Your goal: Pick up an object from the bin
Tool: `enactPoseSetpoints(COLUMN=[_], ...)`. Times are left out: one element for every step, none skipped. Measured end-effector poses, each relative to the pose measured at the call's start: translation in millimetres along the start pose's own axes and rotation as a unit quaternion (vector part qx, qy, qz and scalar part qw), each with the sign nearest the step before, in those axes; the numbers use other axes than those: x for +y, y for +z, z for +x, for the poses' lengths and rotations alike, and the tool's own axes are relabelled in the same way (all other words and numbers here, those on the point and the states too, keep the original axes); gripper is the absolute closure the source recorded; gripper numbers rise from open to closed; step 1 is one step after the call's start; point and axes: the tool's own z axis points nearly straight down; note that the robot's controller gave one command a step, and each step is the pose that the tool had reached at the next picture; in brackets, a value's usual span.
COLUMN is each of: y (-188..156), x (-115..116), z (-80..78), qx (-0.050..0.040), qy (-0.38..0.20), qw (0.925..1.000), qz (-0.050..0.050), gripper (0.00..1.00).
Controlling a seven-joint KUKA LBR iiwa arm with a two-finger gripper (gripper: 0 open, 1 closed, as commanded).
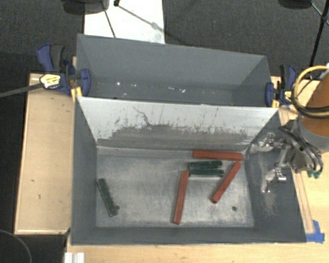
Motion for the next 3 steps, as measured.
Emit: enactPoseSetpoints(y=[0.0,59.9,136.4], x=[0.0,4.4,32.8], z=[0.0,-3.0,-40.8], qx=[0.0000,-0.0025,-0.0049], qy=[0.000,-0.030,0.043], qw=[1.0000,0.9996,0.9991], qz=[0.000,0.001,0.001], gripper=[0.00,0.00,1.00])
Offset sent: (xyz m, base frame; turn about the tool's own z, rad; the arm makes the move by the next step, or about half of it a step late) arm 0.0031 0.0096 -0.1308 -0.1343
